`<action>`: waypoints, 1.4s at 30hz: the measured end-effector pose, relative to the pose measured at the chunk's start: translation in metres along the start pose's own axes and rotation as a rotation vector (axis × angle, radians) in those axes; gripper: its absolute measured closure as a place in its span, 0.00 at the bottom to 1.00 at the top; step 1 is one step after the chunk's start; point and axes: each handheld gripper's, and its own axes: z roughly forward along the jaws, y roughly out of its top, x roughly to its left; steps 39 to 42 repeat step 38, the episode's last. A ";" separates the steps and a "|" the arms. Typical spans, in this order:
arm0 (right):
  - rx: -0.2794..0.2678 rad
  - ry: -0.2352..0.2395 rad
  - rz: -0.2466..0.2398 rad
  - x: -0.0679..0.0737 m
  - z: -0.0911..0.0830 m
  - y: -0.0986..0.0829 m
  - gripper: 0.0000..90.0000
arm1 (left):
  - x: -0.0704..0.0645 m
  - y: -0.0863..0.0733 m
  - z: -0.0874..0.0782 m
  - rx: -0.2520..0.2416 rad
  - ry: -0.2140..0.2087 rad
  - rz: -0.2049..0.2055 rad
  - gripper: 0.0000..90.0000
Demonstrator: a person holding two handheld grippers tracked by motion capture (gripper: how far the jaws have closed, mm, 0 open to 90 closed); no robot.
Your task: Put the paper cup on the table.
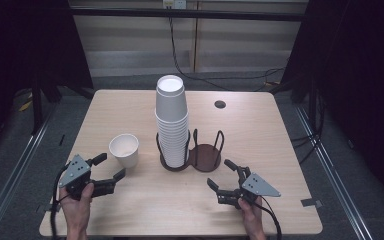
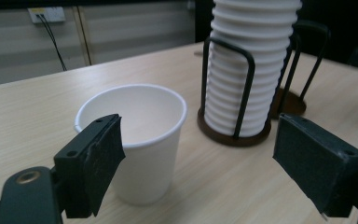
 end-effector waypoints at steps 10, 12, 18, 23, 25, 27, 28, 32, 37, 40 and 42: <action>0.000 -0.004 0.001 0.000 0.000 0.000 0.15 | -0.030 -0.021 0.023 -0.040 -0.047 -0.018 0.17; -0.001 -0.005 0.000 0.000 0.000 0.000 0.15 | -0.035 -0.024 0.027 -0.048 -0.012 -0.014 0.17; -0.001 -0.007 0.000 0.000 0.000 0.000 0.15 | -0.048 -0.040 0.038 -0.080 0.016 -0.043 0.17; -0.001 -0.007 0.000 0.000 0.000 0.000 0.15 | -0.064 -0.044 0.051 -0.094 -0.007 -0.032 0.17; -0.001 -0.007 0.000 0.000 0.000 0.000 0.15 | -0.067 -0.044 0.055 -0.093 0.001 -0.014 0.17; 0.000 -0.007 0.000 0.000 0.000 0.000 0.15 | -0.071 -0.044 0.059 -0.119 -0.030 -0.044 0.17; 0.000 -0.007 0.000 0.000 0.000 0.000 0.15 | -0.071 -0.044 0.059 -0.119 -0.030 -0.044 0.17; 0.000 -0.007 0.000 0.000 0.000 0.000 0.15 | -0.078 -0.043 0.067 -0.158 -0.016 -0.010 0.17; 0.000 -0.011 -0.001 0.000 0.000 0.000 0.14 | -0.084 -0.046 0.070 -0.257 0.001 0.042 0.17; 0.001 -0.021 0.000 0.000 0.000 0.000 0.14 | -0.084 -0.046 0.070 -0.257 0.001 0.042 0.17; 0.001 -0.021 0.000 0.000 0.000 0.000 0.14 | -0.084 -0.046 0.070 -0.257 0.001 0.042 0.17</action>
